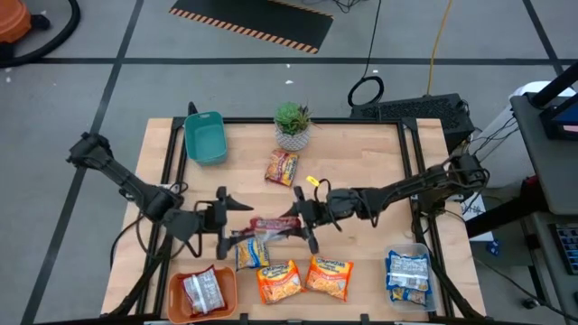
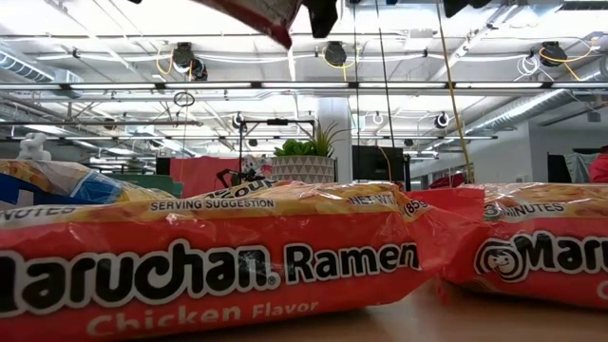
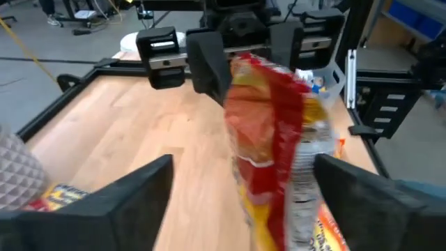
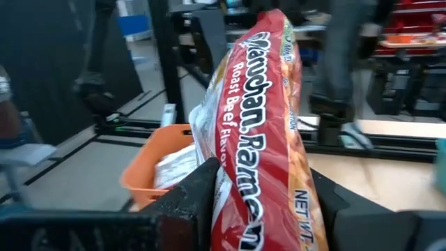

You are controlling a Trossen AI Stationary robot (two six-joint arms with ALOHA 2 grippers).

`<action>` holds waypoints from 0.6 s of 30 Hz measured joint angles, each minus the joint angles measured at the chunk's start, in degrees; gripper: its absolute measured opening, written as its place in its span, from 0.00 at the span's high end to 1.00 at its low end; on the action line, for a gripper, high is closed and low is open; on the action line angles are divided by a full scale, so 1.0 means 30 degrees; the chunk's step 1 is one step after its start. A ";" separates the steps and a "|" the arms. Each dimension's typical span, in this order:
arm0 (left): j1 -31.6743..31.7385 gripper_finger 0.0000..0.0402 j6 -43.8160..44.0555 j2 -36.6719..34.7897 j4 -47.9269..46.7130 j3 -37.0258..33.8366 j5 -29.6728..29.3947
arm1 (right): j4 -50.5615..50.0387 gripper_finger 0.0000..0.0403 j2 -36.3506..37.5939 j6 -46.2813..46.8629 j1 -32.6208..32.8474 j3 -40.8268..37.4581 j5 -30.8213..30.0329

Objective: Sort Maruchan noodles
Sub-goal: Put the left red noodle pack into the orange bin

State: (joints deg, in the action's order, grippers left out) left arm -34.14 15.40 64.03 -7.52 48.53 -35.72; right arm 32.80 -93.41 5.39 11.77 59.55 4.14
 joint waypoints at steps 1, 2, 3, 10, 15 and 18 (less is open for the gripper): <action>-0.0005 0.08 0.0000 0.0245 0.0383 0.0000 0.0017 | 0.0017 0.68 0.0000 0.0000 0.0185 0.0000 -0.0006; -0.0005 0.05 0.0015 0.0461 0.0705 0.0000 0.0062 | 0.0057 0.68 0.0000 0.0000 0.0362 0.0000 -0.0090; -0.0007 0.03 0.0020 0.0619 0.0893 0.0000 0.0169 | 0.0058 0.68 0.0000 0.0000 0.0564 0.0000 -0.0384; -0.0608 0.05 0.1112 0.0807 0.1560 0.0000 0.2183 | 0.0157 0.68 -0.0007 -0.0025 0.1494 0.0000 -0.2570; -0.1384 0.06 0.1275 0.1017 0.2134 0.0000 0.1409 | 0.0892 0.68 -0.0007 -0.0029 0.1876 0.0007 -0.3799; -0.1388 0.06 0.1138 0.1382 0.2055 -0.0007 -0.0243 | 0.1462 0.68 -0.0007 0.0011 0.1899 0.0007 -0.3882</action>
State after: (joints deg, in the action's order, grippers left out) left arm -38.30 18.81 68.18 -1.35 48.51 -36.45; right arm 37.18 -93.43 5.42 17.47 59.57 -7.51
